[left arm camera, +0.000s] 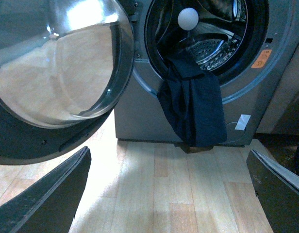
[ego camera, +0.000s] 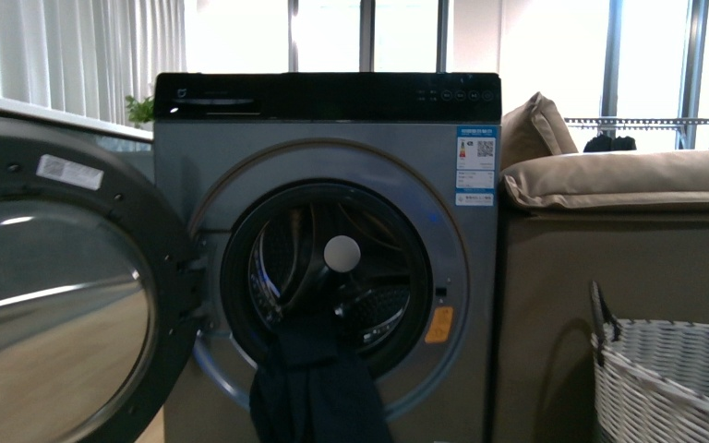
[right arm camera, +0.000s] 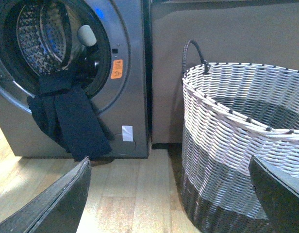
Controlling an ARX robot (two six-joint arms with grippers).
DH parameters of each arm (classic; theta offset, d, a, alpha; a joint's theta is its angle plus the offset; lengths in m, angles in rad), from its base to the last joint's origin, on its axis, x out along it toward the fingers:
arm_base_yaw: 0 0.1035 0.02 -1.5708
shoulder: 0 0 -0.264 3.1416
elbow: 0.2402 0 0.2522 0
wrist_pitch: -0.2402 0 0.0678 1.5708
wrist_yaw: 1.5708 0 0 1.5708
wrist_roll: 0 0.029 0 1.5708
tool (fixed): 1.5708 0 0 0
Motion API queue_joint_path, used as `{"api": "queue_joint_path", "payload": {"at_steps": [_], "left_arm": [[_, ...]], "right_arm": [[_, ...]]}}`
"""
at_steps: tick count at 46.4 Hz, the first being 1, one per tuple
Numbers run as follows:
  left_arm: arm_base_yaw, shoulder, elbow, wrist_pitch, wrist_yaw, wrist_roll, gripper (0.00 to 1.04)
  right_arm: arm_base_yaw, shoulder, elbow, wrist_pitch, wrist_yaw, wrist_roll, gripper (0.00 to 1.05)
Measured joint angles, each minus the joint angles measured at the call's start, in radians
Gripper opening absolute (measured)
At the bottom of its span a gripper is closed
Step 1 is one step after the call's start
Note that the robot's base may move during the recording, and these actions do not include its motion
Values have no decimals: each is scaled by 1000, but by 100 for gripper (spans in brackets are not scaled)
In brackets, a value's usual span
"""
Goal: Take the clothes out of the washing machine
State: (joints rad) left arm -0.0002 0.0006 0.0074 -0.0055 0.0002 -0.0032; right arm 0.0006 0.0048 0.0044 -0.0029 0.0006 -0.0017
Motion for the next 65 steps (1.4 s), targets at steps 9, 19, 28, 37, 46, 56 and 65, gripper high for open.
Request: {"api": "queue_joint_path", "payload": {"at_steps": [9,19,28,37,46,56,65], "left_arm": [[0,0,0,0,0,0,98],[0,0,0,0,1,0,98],[0,0,0,0,0,0,98],[0,0,0,0,0,0,98],[0,-1,0,0,0,0,98],[0,0,0,0,0,0,98],[8,2,0,7,27,-11,98]], "right_arm": [[0,0,0,0,2,0,97],[0,0,0,0,1,0,97],[0,0,0,0,2,0,97],[0,0,0,0,1,0,97],[0,0,0,0,1,0,97],[0,0,0,0,1,0,97],[0,0,0,0,1,0,97]]}}
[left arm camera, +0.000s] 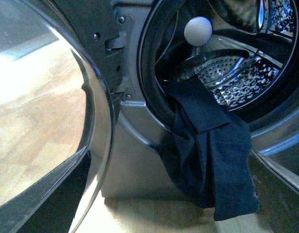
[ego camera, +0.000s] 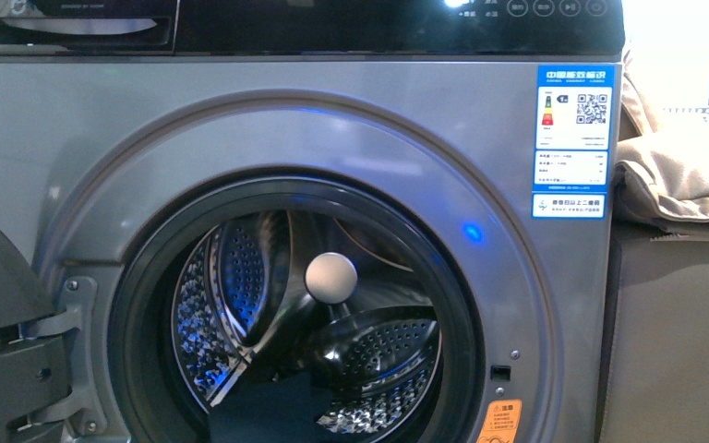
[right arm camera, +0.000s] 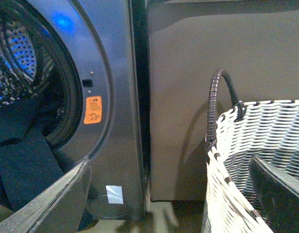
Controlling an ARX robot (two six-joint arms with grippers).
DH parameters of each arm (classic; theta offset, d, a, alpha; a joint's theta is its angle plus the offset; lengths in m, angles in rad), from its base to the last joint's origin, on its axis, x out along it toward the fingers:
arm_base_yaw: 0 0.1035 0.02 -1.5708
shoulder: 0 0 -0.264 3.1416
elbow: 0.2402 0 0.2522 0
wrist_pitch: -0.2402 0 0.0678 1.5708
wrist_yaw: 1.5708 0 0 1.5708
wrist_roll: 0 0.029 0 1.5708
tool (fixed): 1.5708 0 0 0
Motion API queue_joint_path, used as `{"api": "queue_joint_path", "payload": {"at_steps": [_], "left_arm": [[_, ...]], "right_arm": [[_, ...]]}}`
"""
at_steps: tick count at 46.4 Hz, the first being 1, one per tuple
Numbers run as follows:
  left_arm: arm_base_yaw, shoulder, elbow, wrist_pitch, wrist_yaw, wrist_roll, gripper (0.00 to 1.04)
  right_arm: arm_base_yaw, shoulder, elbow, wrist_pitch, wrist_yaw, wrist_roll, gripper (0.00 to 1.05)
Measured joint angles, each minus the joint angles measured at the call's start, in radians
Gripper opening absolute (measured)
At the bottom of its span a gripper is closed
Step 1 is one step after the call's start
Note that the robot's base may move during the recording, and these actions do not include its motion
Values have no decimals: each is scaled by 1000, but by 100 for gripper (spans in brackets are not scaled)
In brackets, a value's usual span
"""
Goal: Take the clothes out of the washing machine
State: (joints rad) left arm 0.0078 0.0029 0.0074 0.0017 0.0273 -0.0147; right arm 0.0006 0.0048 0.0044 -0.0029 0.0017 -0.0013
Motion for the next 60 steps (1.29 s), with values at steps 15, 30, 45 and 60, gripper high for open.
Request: {"api": "queue_joint_path", "payload": {"at_steps": [15,30,45,60], "left_arm": [[-43,457,79,575,154,-63,98],[-134,1096,320,933,130,-14,98],[-182,1530,524,1002,74,24,98],[-222,1782,715,995,21,61,98]], "right_arm": [[0,0,0,0,0,0,97],[0,0,0,0,0,0,97],[0,0,0,0,0,0,97],[0,0,0,0,0,0,97]]}}
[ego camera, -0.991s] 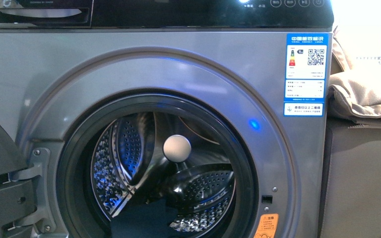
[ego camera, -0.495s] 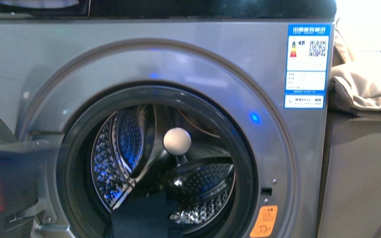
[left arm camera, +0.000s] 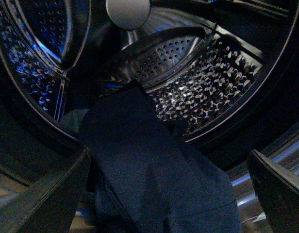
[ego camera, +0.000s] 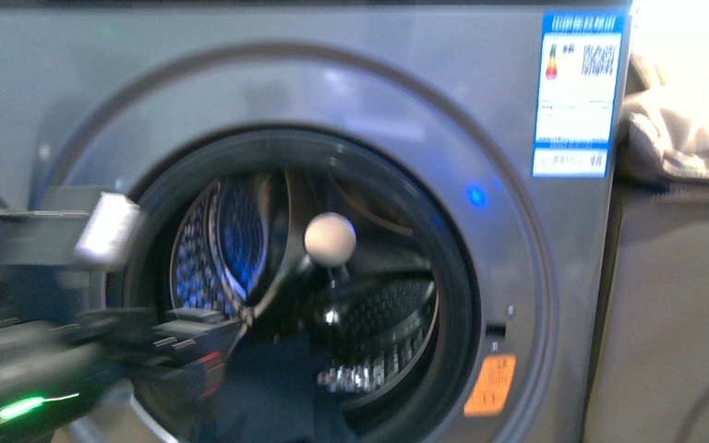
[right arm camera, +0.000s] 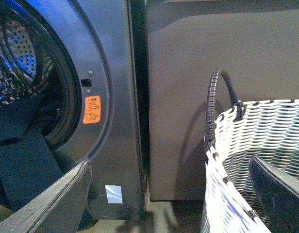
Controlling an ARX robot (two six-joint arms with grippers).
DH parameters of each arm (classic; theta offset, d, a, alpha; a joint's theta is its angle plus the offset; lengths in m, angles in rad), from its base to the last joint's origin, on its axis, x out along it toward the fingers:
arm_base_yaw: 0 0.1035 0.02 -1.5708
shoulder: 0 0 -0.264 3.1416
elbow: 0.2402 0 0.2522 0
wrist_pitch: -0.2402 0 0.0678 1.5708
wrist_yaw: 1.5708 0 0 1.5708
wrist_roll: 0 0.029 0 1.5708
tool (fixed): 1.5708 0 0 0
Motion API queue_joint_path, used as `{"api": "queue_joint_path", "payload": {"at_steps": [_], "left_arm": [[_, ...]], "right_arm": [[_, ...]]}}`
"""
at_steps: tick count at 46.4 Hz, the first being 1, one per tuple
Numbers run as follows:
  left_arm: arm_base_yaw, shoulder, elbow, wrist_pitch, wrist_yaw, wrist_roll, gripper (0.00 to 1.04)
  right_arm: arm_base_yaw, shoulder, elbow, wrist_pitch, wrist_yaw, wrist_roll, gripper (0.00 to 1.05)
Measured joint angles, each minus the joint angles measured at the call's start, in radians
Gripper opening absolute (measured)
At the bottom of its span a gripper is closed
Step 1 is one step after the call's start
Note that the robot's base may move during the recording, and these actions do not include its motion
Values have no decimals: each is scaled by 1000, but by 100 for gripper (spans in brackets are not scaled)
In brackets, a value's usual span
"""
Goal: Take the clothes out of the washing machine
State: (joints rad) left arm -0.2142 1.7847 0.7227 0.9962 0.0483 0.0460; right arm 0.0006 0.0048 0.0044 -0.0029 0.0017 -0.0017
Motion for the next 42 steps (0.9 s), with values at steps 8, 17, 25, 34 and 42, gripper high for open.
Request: {"api": "queue_joint_path", "payload": {"at_steps": [8,17,25,34,42], "left_arm": [[-21,130,117,-48,-22,8,98],[-37,265,285,-150,-52,3,98],[-41,344,419,-257,-62,-6,98],[-41,426,536,-350,-64,-34,98],[-32,500,613,-396,-82,-40,98]], "right_arm": [[0,0,0,0,0,0,97],[0,0,0,0,0,0,97],[0,0,0,0,0,0,97],[0,0,0,0,0,0,97],[0,0,0,0,0,0,97]]}}
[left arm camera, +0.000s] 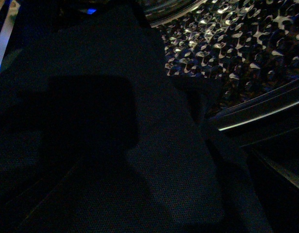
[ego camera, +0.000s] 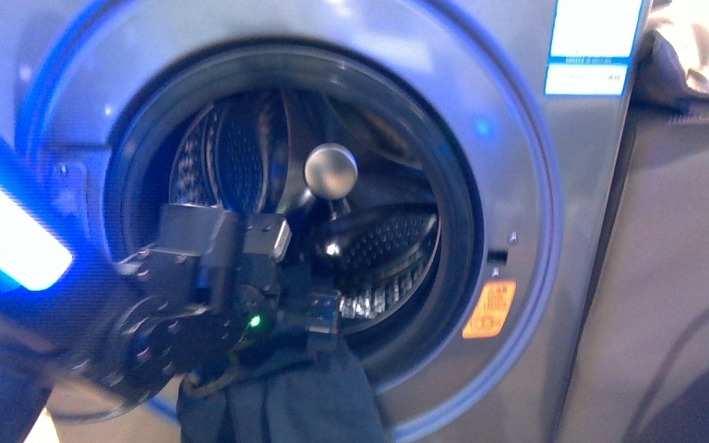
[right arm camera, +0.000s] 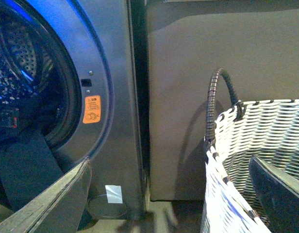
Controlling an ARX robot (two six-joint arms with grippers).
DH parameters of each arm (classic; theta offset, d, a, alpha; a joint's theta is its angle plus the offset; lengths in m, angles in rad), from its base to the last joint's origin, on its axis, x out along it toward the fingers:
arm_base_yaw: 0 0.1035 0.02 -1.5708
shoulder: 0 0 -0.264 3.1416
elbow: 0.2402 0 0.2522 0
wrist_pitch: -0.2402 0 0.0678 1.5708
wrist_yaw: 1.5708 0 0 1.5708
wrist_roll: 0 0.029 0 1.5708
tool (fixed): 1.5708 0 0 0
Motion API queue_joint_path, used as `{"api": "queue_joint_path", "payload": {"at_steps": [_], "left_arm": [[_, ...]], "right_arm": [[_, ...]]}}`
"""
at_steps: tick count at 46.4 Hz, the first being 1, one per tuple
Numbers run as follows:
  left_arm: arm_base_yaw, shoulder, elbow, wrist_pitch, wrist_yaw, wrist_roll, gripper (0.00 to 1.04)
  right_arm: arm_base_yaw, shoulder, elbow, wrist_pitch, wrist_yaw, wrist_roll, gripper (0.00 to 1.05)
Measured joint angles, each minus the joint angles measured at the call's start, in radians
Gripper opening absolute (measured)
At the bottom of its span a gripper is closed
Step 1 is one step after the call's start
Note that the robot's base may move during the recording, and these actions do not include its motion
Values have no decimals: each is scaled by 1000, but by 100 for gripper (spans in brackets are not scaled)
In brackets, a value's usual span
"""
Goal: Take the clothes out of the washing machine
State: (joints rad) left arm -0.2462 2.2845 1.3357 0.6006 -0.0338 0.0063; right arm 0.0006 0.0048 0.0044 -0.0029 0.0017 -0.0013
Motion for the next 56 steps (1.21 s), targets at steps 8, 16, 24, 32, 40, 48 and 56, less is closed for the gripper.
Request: {"api": "queue_joint_path", "payload": {"at_steps": [8,16,24,32,40,48,56], "left_arm": [[14,49,53,-41,-35,3,98],[14,77,95,-99,-68,5,98],[10,99,159,-252,-102,7,98],[1,114,181,-365,-105,37,98],[-9,118,179,-380,-133,90,93],[-11,102,146,-351,-152,129,69],[-11,70,97,-299,-153,144,47]], "right_arm": [[0,0,0,0,0,0,97],[0,0,0,0,0,0,97],[0,0,0,0,0,0,97],[0,0,0,0,0,0,97],[0,0,0,0,0,0,97],[0,0,0,0,0,0,97],[0,0,0,0,0,0,97]]}}
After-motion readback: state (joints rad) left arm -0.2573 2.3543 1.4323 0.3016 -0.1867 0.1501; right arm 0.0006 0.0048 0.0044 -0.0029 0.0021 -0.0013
